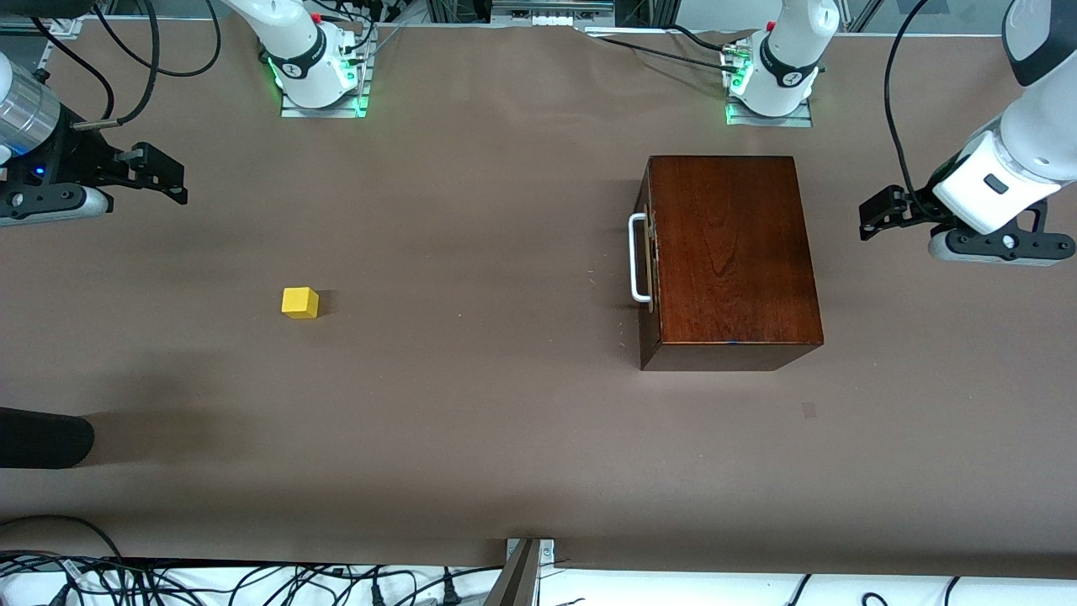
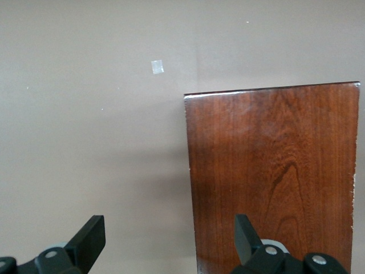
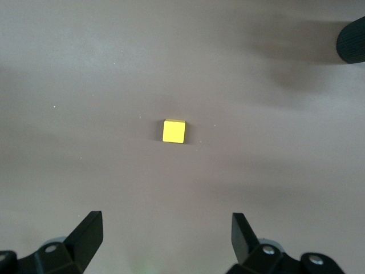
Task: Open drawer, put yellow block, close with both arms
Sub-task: 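Move the left gripper over the box to the white drawer handle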
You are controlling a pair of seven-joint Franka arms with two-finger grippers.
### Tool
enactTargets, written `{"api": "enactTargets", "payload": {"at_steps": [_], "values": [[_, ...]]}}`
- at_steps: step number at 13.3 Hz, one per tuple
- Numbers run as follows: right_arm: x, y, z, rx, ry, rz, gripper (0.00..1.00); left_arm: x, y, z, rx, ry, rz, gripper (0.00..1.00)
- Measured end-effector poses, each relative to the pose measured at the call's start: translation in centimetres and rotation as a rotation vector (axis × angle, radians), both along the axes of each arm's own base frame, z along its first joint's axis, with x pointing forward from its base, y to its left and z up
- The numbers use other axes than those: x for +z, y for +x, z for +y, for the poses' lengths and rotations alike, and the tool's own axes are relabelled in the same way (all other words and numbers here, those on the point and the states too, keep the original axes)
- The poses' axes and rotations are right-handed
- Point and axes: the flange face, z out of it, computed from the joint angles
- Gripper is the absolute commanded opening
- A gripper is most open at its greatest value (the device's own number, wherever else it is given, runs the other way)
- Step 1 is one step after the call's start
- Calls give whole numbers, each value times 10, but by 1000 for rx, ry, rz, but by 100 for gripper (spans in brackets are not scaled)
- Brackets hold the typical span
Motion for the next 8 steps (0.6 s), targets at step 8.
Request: {"api": "enactTargets", "payload": {"at_steps": [8], "values": [[0,2,-3,-5,1,-10,100,4,-16,-149,-163,-3,-8,100]]}}
